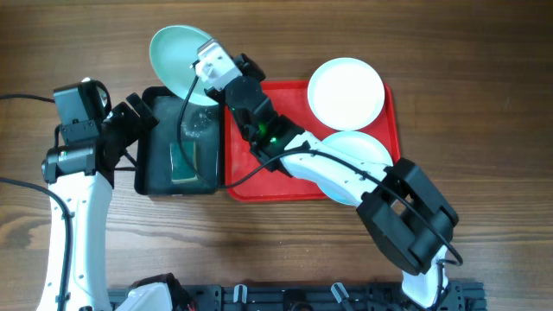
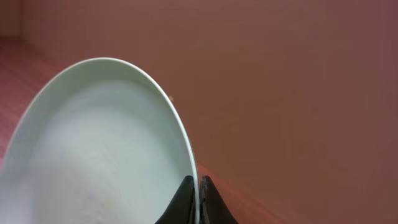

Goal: Clean dirty plates on tray and stack at the side
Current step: 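Lift the teal plate with the right gripper and carry it right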

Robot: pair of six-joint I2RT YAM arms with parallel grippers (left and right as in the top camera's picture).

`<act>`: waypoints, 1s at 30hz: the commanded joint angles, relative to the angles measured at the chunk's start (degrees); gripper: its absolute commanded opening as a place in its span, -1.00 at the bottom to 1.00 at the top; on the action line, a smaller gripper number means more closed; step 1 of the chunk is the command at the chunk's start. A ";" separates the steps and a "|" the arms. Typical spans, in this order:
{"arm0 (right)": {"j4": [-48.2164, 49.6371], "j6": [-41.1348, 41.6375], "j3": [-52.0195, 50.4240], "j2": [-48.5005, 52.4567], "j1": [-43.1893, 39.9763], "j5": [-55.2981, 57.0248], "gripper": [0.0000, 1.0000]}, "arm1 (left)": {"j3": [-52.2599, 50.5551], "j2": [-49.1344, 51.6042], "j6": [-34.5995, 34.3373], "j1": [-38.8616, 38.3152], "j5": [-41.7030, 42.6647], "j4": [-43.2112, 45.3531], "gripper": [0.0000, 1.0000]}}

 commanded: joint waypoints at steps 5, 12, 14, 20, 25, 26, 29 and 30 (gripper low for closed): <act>4.02 -19.67 0.90 0.55 2.82 -4.35 -0.92 | 0.26 -0.39 -0.52 0.26 0.68 0.15 1.00; 7.69 -20.22 0.90 0.55 2.97 -4.04 -0.91 | 0.26 -0.39 -0.52 0.26 0.68 0.17 1.00; 6.49 -8.87 0.90 0.55 2.47 -1.42 -0.91 | 0.26 -0.39 -0.52 0.26 0.68 0.15 1.00; -13.99 28.41 0.90 0.28 -2.23 -17.33 -0.91 | 0.26 -0.42 -0.52 0.26 0.68 0.17 1.00; -20.61 45.55 0.90 -3.06 -14.47 -49.46 -0.91 | 0.26 -0.39 -0.52 0.26 0.68 0.15 1.00; -22.23 46.29 0.90 -3.58 -17.27 -54.84 -0.91 | 0.26 -0.39 -0.55 0.26 0.68 0.15 1.00; -26.21 48.92 0.90 -4.44 -26.40 -70.23 -0.91 | 0.26 -0.39 -0.52 0.24 0.68 0.15 1.00; -27.17 51.30 0.90 -4.52 -31.10 -76.72 -0.91 | 0.26 -0.39 -0.52 0.26 0.68 0.15 1.00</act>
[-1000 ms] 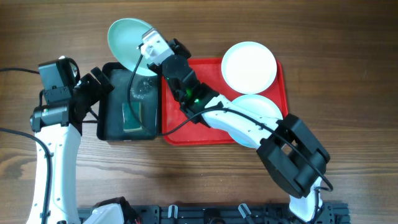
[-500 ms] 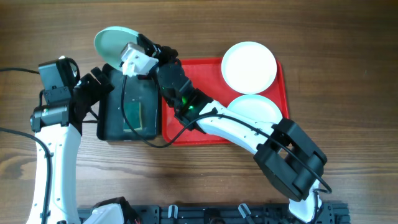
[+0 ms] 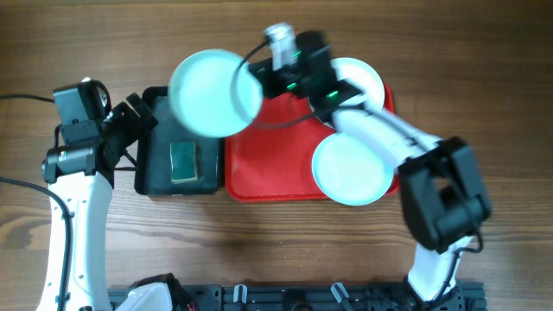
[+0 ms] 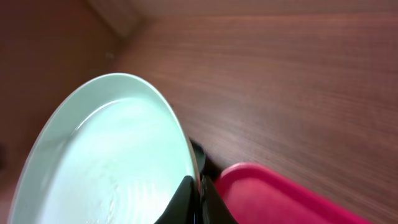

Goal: Clean dirty plates on tray and stack at the side
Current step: 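Lift the teal plate with the right gripper and carry it right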

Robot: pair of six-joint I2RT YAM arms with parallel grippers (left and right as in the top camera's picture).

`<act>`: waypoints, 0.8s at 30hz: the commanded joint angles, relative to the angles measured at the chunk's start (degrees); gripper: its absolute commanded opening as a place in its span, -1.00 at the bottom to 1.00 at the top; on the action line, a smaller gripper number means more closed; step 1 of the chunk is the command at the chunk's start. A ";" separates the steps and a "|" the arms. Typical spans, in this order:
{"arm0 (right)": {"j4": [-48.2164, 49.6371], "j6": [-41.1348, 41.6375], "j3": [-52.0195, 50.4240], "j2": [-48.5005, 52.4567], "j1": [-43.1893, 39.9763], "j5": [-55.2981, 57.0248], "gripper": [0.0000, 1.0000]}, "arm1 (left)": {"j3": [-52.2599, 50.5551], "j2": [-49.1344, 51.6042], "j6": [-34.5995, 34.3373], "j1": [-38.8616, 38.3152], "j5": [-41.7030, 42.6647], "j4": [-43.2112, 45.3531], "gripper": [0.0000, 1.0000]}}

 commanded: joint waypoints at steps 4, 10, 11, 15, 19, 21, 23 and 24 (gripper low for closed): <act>-9.57 10.56 0.59 -3.04 -25.90 -27.43 -0.91 | 0.26 -0.39 -0.52 0.26 0.50 0.17 1.00; -23.17 9.70 0.59 -3.04 -46.47 -16.48 -0.91 | 0.26 -0.39 -0.52 0.26 0.50 0.17 1.00; -25.29 9.31 0.59 -3.04 -48.65 -14.27 -0.91 | 0.26 -0.39 -0.52 0.26 0.50 0.17 1.00; -36.65 4.68 0.59 -3.04 -55.84 6.36 -0.91 | 0.26 -0.42 -0.55 0.26 0.50 0.17 1.00; -41.38 1.84 0.48 -3.04 -56.19 19.06 -0.91 | 0.26 -0.39 -0.52 0.26 0.50 0.17 1.00; -41.99 0.11 0.48 -3.04 -56.17 20.35 -0.91 | 0.26 -0.39 -0.52 0.26 0.50 0.17 1.00; -43.10 -2.29 0.35 -3.04 -56.17 22.77 -0.91 | 0.26 -0.39 -0.55 0.26 0.50 0.17 1.00; -43.10 -3.21 0.04 -3.04 -56.15 22.77 -0.91 | 0.26 -0.39 -0.52 0.26 0.50 0.17 1.00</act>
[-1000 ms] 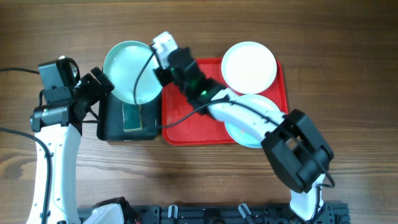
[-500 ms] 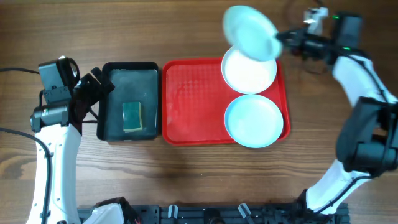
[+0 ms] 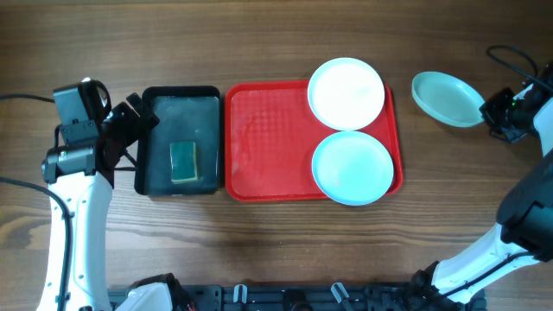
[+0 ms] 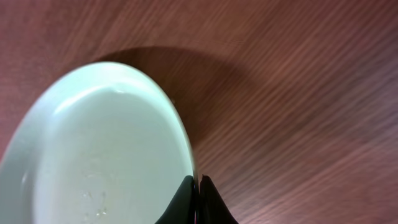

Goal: Clean dirty plates on tray and stack at the side
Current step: 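Lift the teal plate with the right gripper and carry it right, then set the teal plate on the table right of the red tray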

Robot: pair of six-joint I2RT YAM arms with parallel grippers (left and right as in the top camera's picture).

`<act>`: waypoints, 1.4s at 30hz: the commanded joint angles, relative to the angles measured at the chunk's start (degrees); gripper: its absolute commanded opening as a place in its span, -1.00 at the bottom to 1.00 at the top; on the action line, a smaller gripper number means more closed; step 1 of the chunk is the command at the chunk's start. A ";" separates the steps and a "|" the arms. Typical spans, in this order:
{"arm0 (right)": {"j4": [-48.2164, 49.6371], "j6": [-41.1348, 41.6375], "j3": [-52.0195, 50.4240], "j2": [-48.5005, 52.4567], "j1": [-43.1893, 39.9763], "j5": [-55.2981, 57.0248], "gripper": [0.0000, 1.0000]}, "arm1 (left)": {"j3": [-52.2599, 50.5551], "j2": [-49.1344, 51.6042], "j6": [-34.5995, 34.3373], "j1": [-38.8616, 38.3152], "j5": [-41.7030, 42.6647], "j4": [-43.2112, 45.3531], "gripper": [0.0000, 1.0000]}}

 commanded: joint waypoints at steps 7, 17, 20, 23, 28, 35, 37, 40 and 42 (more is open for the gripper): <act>1.11 -7.56 -0.11 -1.68 2.56 2.49 -0.30 | 0.26 -0.39 -0.55 0.26 0.50 0.17 1.00; -16.98 -14.99 13.86 -1.77 31.34 -2.67 -0.31 | 0.26 -0.39 -0.52 0.26 0.50 0.17 1.00; -17.77 -14.21 13.55 -1.73 40.37 -3.65 -0.31 | 0.26 -0.39 -0.52 0.26 0.48 0.17 1.00; -17.42 -12.76 13.55 -1.64 48.78 -3.61 -0.32 | 0.26 -0.39 -0.52 0.26 0.50 0.17 1.00; -13.14 -0.70 13.55 -0.70 62.29 -0.96 -0.91 | 0.26 -0.42 -0.52 0.26 0.50 0.17 1.00; -4.83 3.82 13.55 5.07 74.25 3.67 -0.91 | 0.26 -0.39 -0.52 0.26 0.50 0.17 1.00; -2.36 4.63 13.55 7.02 75.23 3.61 -0.92 | 0.26 -0.39 -0.52 0.26 0.50 0.17 1.00; -0.74 5.64 13.55 8.46 75.19 5.70 -0.91 | 0.26 -0.39 -0.52 0.26 0.50 0.17 1.00; -2.62 4.48 14.03 7.13 73.11 8.87 -0.92 | 0.26 -0.39 -0.52 0.26 0.50 0.17 1.00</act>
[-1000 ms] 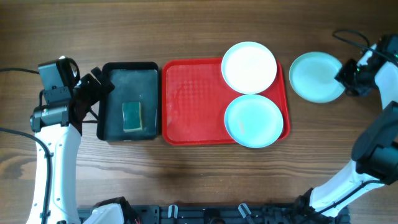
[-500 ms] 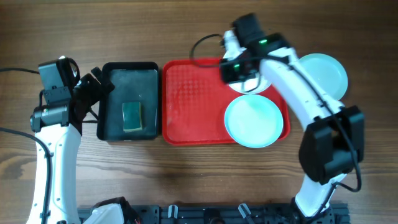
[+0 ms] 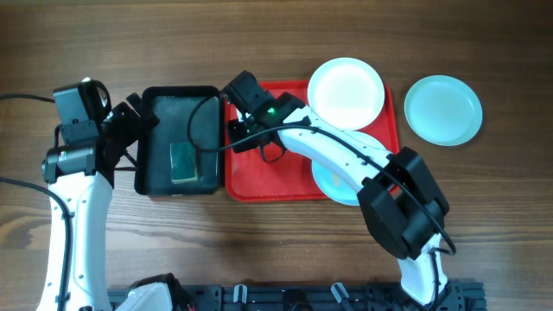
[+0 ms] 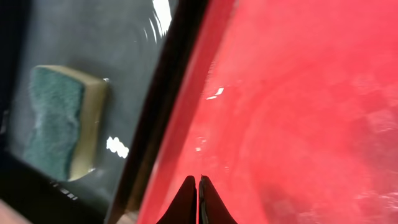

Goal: Clean dirty plates on tray and stack at the side
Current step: 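Set the teal plate on the table right of the red tray, then grasp the white plate rim with the right gripper and drag it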

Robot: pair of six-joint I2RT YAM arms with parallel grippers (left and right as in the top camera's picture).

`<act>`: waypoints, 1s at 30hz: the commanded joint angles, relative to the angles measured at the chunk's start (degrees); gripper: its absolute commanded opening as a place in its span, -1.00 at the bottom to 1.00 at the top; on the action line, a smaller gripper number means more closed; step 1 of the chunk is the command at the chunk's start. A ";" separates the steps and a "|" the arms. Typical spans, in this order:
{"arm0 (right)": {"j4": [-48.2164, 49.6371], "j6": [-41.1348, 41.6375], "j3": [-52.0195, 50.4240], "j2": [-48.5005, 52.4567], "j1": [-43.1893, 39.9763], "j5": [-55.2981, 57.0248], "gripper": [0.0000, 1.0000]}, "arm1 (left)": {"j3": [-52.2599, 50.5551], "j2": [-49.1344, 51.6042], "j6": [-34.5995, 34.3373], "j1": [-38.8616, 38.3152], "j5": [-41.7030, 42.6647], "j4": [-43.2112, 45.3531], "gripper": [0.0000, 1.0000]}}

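A teal plate [image 3: 443,110] lies flat on the table to the right of the red tray [image 3: 259,177]. Two plates rest on the tray: a white plate [image 3: 346,92] at the back right and a pale blue plate [image 3: 327,183] in front of it, partly under my right arm. My right gripper [image 3: 240,136] [image 4: 198,182] hangs shut and empty over the tray's left part, beside the black basin [image 3: 207,95]. A green sponge [image 3: 184,161] [image 4: 59,127] lies in the basin's water. My left gripper [image 3: 136,114] stands open at the basin's left rim.
The basin's dark rim [image 4: 163,106] runs right beside the tray's left edge. A black rail [image 3: 285,298] borders the table's front edge. A cable [image 3: 17,97] trails off to the far left.
The teal plate was in my right gripper low over the table at the far right. It now lies there alone, and the gripper is shut and empty over the tray's left part.
My right gripper first held the teal plate tilted over the basin. Then it held it higher, above the basin and the tray's back edge. Later the plate was low over the table right of the tray, where it now rests. The left arm has not moved.
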 commanded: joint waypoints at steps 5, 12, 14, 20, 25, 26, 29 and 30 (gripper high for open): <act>-14.67 -4.90 0.74 -12.24 -17.64 4.70 -0.91 | 0.26 -0.39 -0.55 0.26 0.50 0.17 1.00; -23.80 -11.58 -5.84 -13.44 -38.42 4.74 -0.92 | 0.26 -0.39 -0.52 0.26 0.50 0.17 1.00; -20.22 -11.58 -9.88 -13.44 -40.70 5.42 -0.91 | 0.26 -0.39 -0.52 0.26 0.50 0.17 1.00; -11.04 -11.58 -20.00 -13.44 -42.53 16.98 -0.91 | 0.26 -0.39 -0.52 0.26 0.48 0.17 1.00; -4.94 -11.61 -24.44 -13.44 -42.53 18.03 -0.91 | 0.26 -0.39 -0.52 0.26 0.50 0.17 1.00; -3.85 -11.61 -24.96 -13.44 -42.53 18.03 -0.92 | 0.26 -0.42 -0.52 0.26 0.50 0.17 1.00; -1.01 -11.61 -26.49 -13.40 -42.53 17.99 -0.91 | 0.26 -0.39 -0.52 0.26 0.50 0.17 1.00; -0.87 -11.58 -26.49 -13.40 -42.53 17.99 -0.91 | 0.26 -0.42 -0.52 0.26 0.50 0.17 1.00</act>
